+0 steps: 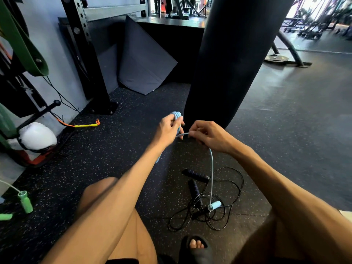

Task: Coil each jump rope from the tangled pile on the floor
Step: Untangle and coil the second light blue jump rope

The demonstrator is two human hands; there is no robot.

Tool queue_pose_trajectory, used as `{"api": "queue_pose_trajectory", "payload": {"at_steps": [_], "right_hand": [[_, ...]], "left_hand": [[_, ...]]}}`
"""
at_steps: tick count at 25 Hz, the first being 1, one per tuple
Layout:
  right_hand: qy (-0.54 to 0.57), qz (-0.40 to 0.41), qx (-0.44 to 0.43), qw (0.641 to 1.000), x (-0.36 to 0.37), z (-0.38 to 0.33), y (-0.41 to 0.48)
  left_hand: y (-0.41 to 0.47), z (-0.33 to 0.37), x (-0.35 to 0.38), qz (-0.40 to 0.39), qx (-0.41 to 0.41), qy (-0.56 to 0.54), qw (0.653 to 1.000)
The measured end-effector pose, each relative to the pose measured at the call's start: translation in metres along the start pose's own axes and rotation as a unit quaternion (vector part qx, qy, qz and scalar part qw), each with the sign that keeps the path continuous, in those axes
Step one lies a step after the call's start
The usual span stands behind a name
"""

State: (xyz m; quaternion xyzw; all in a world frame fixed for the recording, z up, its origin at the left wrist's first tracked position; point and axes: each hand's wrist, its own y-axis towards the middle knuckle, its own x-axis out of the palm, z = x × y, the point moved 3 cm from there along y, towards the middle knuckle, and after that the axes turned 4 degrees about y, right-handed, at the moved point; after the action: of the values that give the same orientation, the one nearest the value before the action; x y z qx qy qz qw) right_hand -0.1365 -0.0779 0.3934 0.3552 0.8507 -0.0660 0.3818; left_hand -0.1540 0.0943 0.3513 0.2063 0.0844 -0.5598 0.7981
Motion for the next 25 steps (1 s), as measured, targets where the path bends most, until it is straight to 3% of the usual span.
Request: {"api": "queue_pose_trajectory", "payload": {"at_steps": [3, 6, 14, 19, 25], "right_hand": [[-0.060, 0.063, -0.040, 0.995, -0.006, 0.005, 0.002], [-0.063, 0.087, -0.024, 0.994, -0.011, 0.010, 0.003], [0.101, 0.108, 0.066, 0.987, -0.019, 0.030, 0.001], [0.225, 0.071, 0.144, 0.961, -0.006, 0.034, -0.002], [0.277, -0.049, 0.217, 0.935, 0.011, 0.036, -0.009]], "left_hand": [[-0.004, 0.000, 0.016, -0.108, -0.014, 0.015, 0.994], [-0.011, -0.002, 0.029, -0.217, -0.086, -0.052, 0.971], [-0.025, 0.020, 0.028, -0.358, -0.170, -0.274, 0.876], [-0.019, 0.026, 0.018, -0.305, -0.172, -0.465, 0.813], [-0.004, 0.025, 0.001, -0.124, -0.155, -0.551, 0.811]]}}
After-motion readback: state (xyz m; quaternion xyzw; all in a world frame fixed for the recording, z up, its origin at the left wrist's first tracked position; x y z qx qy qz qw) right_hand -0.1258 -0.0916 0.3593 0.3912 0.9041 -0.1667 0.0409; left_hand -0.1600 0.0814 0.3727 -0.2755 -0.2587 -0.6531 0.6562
